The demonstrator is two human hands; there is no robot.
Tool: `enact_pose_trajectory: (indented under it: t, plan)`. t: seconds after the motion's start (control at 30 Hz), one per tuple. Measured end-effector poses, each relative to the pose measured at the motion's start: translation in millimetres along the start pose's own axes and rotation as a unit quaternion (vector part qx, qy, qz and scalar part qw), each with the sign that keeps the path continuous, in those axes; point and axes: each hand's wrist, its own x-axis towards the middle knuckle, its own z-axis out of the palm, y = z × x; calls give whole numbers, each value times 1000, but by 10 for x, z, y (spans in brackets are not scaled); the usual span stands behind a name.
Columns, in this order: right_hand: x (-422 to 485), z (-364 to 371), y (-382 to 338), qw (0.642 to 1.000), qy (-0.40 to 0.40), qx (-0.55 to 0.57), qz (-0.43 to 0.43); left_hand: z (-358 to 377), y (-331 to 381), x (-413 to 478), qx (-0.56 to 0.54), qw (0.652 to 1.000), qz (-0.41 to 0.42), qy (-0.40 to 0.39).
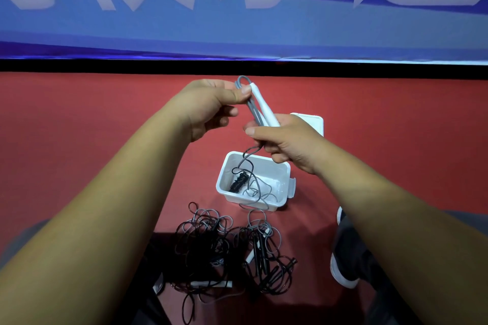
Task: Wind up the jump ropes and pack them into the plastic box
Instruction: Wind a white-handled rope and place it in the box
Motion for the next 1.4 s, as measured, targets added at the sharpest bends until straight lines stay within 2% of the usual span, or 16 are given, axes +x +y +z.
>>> enact_pose_trajectory:
  t: [0.3, 0.47, 0.63, 0.73, 0.83, 0.93, 1.0, 1.07, 1.17, 1.23, 1.3, 1.4]
  plan:
    - [-2, -29, -82, 998, 5, -64, -8, -9, 15, 2, 28, 998, 45, 16]
    - [9, -32, -93, 996, 6, -78, -33, 15, 31, -16, -30, 999, 32, -3]
    - [4, -41, -102, 998, 9, -54, -34, 5, 32, 26, -68, 997, 27, -26]
    - [4, -62, -87, 999, -9, -40, -4, 14, 44, 45, -104, 993, 29, -53]
    - [-2, -85, -71, 998, -13, -53, 21, 35, 39, 67, -118, 991, 25, -53]
    - [-28, -52, -79, 999, -32, -10, 26, 39, 33, 68, -116, 991, 31, -54]
    - [-59, -12, -106, 999, -40, 16, 31, 24, 28, 65, -84, 995, 50, -35]
    - [-82, 13, -132, 998, -37, 42, 33, 3, 4, 99, -53, 996, 75, 15]
    - [-96, 28, -174, 997, -18, 77, 20, -22, -126, 218, -74, 993, 45, 81]
    - [-93, 22, -215, 995, 3, 99, 0, -29, -326, 275, -28, 998, -29, 44]
    - [-85, 2, -265, 993, 33, 113, -20, -31, -564, 265, 25, 992, -104, -67]
    - [-92, -48, -332, 988, 76, 122, -47, 22, -732, 210, 1, 968, -139, -207]
